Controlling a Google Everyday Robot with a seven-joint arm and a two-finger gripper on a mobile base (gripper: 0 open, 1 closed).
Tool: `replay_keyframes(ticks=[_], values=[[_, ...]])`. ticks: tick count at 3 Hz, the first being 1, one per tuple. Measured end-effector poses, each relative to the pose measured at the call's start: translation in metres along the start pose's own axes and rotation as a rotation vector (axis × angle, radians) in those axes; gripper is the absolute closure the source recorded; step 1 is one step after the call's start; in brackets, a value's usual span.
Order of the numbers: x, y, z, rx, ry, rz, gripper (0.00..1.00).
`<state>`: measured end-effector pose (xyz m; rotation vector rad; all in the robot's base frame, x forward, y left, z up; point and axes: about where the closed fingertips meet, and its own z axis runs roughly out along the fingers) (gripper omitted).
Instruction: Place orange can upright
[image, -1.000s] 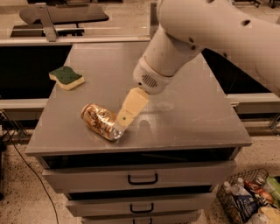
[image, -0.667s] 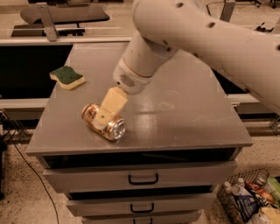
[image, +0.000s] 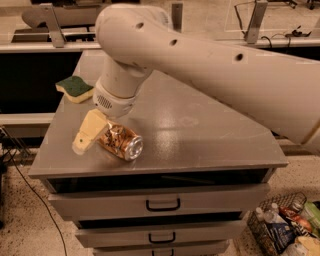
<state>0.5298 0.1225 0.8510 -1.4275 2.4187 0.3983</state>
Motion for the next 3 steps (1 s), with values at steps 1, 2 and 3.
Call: replay_keyframes(ticks=[1,2,3], values=[[-0.002,0.003,0.014,0.092,0.068,0.035,0.0],[0.006,-0.006,0.012,0.212,0.118,0.072,0.18],[0.015,-0.013,0.006,0.284,0.144,0.095,0.41]])
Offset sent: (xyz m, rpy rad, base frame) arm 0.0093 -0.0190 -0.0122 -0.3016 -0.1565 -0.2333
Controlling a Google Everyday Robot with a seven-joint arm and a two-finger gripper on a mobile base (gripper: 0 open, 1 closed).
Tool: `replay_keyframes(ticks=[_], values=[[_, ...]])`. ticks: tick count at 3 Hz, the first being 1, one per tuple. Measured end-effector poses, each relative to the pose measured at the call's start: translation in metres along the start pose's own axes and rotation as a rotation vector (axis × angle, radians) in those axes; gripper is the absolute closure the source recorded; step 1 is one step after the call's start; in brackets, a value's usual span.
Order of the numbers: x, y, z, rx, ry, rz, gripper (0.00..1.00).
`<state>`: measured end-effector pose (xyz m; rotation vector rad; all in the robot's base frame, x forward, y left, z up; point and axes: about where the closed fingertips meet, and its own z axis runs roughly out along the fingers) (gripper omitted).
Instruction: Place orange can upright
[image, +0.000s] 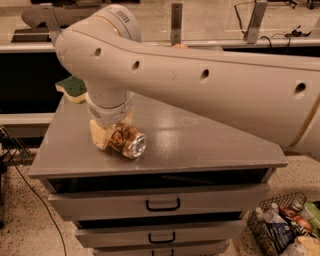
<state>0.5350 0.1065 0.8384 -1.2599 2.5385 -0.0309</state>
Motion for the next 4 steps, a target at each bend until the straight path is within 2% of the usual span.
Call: replay_keyframes(ticks=[1,2,3,4], values=[[0.005,-0.004,0.0,0.031,0.009,0.012,0.65],[0.006,-0.018,-0.008,0.001,-0.064,0.027,0.87],[0.002,-0.049,-0.03,-0.047,-0.244,0.022,1.0],[0.011,-0.078,-0.056,-0.07,-0.411,0.032,1.0]])
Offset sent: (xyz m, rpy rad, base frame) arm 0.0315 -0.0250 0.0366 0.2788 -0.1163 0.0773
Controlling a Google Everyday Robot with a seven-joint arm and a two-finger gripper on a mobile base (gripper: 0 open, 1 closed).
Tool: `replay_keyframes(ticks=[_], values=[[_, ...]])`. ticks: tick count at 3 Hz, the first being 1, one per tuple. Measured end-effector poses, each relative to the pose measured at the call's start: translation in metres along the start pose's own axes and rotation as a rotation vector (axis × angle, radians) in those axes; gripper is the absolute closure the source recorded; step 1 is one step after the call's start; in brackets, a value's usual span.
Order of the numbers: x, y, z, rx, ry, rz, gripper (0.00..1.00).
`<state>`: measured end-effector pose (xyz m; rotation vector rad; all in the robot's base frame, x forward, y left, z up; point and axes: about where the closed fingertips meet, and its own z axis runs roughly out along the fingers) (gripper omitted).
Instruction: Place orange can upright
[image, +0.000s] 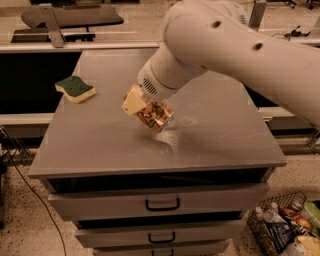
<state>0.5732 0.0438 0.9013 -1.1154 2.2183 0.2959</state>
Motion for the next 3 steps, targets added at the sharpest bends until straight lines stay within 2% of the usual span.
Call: replay_keyframes(ticks=[1,2,3], values=[[0.008,-0.026,-0.019,-0.022,-0.161,0.043,1.0],[0.005,-0.037,-0.019,-0.093,-0.339,0.098,1.0],[0.009,-0.054,-0.026,-0.192,-0.527,0.162,1.0]])
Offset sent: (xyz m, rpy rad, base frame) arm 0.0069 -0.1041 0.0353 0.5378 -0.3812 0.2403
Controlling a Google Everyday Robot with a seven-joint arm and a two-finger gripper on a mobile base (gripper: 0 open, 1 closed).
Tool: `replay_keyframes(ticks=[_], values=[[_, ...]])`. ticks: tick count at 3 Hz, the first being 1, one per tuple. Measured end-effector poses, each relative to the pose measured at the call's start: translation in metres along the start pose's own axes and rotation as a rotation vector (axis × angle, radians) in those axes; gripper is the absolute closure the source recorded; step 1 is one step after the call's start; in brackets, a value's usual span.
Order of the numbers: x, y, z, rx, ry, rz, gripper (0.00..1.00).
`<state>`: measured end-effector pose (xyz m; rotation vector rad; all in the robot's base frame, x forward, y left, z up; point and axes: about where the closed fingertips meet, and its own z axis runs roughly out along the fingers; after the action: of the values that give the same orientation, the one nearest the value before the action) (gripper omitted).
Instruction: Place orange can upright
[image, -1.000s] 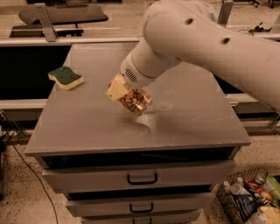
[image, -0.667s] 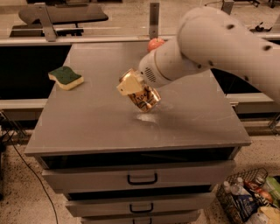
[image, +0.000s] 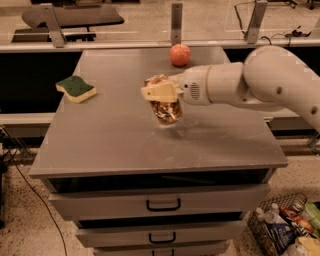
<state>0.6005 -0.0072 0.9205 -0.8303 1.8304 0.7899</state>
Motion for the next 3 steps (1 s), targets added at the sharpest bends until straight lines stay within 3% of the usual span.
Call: replay_keyframes(ticks=[1,2,3], values=[[-0.002,-0.008,-0.012,-0.098,-0.145,-0.038,1.0],[-0.009,0.01,-0.009,-0.221,-0.254,-0.177,1.0],[-0.005,0.026,-0.01,-0.3,-0.318,-0.361,1.0]])
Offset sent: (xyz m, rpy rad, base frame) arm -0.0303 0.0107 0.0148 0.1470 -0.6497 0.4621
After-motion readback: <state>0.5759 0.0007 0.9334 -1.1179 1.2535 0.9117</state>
